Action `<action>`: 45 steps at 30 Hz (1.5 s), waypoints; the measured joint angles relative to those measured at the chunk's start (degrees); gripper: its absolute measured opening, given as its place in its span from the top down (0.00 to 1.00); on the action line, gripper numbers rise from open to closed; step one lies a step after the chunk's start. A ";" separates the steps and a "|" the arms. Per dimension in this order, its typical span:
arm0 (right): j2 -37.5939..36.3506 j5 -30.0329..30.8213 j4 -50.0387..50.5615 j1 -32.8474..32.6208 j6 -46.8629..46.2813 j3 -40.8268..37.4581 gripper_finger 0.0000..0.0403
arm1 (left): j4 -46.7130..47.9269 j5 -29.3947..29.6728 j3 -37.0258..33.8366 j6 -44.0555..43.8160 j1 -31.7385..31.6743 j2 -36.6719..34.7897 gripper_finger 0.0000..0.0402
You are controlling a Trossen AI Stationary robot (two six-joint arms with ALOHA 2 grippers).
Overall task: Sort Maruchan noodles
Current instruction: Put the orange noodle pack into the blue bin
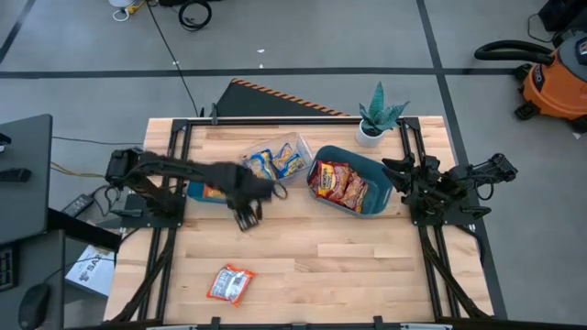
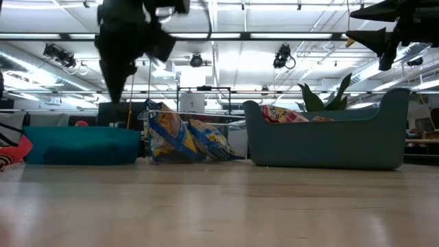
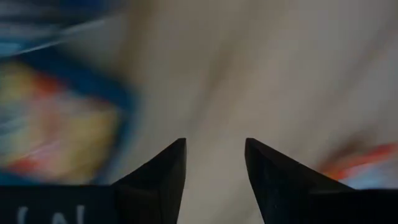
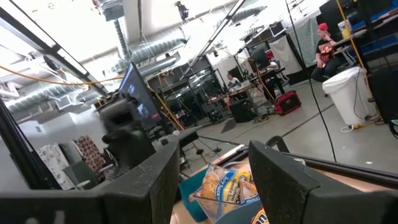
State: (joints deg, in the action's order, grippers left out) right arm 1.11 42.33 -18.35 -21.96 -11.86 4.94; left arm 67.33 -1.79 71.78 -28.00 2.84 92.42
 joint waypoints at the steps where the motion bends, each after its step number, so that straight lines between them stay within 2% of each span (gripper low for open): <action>1: -0.01 0.00 0.03 0.01 0.00 0.01 0.51 | -3.30 -0.86 -0.02 -3.05 2.37 0.08 0.57; 5: -0.01 0.00 0.03 0.01 0.00 0.00 0.51 | -17.26 0.04 -0.02 -12.60 11.74 1.40 0.57; 9: 0.00 -0.02 0.02 0.00 0.00 0.01 0.51 | -26.93 1.36 0.09 -20.52 19.03 2.53 0.57; 14: 0.01 -0.15 -0.28 0.00 -0.02 0.01 0.51 | -29.25 1.71 0.05 -25.64 25.95 5.30 0.57; 19: 0.03 -0.03 -0.39 0.02 0.00 -0.01 0.51 | -30.06 2.41 -0.02 -22.40 31.21 8.97 0.57; 25: 0.03 -0.02 -0.39 0.00 0.00 -0.01 0.51 | -30.23 4.80 -0.02 -20.77 31.89 12.21 0.57; 35: 0.03 -0.02 -0.39 0.00 0.00 -0.01 0.51 | -29.93 4.56 -0.02 -17.80 31.80 14.58 0.58; 45: 0.03 -0.02 -0.44 0.00 0.00 -0.01 0.51 | -28.95 2.59 -0.02 -17.61 32.10 16.36 0.72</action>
State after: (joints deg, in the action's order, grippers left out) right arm 1.15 42.30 -18.79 -21.96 -11.86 4.93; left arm 38.38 0.80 71.77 -45.61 34.94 108.78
